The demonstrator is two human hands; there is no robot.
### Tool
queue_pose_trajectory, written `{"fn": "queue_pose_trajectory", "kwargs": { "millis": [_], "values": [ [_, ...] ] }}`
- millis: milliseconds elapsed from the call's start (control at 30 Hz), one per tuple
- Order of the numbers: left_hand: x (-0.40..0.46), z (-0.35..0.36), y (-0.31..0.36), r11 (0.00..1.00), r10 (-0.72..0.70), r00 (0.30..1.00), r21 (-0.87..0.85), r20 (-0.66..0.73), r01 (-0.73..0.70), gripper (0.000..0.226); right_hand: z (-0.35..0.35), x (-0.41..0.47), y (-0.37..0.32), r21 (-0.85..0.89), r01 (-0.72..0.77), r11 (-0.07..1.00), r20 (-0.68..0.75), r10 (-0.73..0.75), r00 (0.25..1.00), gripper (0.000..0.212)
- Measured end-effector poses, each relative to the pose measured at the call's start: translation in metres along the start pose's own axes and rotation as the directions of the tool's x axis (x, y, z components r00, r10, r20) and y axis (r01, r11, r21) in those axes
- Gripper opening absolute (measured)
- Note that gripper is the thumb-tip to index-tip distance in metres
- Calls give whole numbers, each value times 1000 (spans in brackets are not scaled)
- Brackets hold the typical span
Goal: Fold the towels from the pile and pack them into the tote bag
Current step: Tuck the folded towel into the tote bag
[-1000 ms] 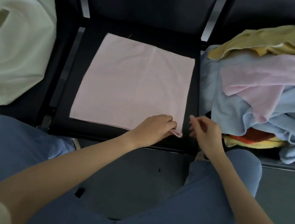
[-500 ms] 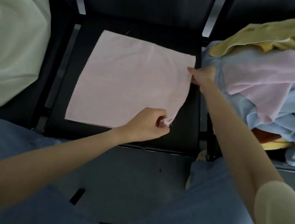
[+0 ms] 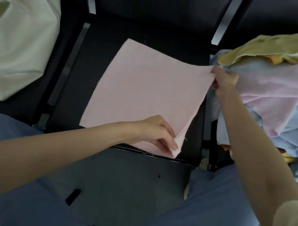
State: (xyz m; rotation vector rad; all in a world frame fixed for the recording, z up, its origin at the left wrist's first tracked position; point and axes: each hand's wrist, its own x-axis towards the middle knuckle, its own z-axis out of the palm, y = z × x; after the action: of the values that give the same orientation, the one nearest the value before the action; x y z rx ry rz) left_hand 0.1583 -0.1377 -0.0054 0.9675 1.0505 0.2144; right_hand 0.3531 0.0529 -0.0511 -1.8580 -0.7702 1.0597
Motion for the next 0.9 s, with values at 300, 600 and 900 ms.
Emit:
{"fn": "queue_pose_trajectory", "kwargs": {
  "millis": [300, 600, 900],
  "values": [
    [-52, -20, -17, 998, 20, 999, -51, -42, -23, 27, 52, -39, -43, 104, 65, 992, 84, -74, 994, 31],
    [-86, -76, -65, 1000, -23, 918, -27, -395, 13, 20, 160, -71, -47, -86, 166, 982, 123, -155, 980, 17],
    [-48, -96, -83, 917, 115, 656, 333, -746, 218, 28, 194, -71, -26, -249, 102, 963, 156, -64, 986, 19]
  ]
}}
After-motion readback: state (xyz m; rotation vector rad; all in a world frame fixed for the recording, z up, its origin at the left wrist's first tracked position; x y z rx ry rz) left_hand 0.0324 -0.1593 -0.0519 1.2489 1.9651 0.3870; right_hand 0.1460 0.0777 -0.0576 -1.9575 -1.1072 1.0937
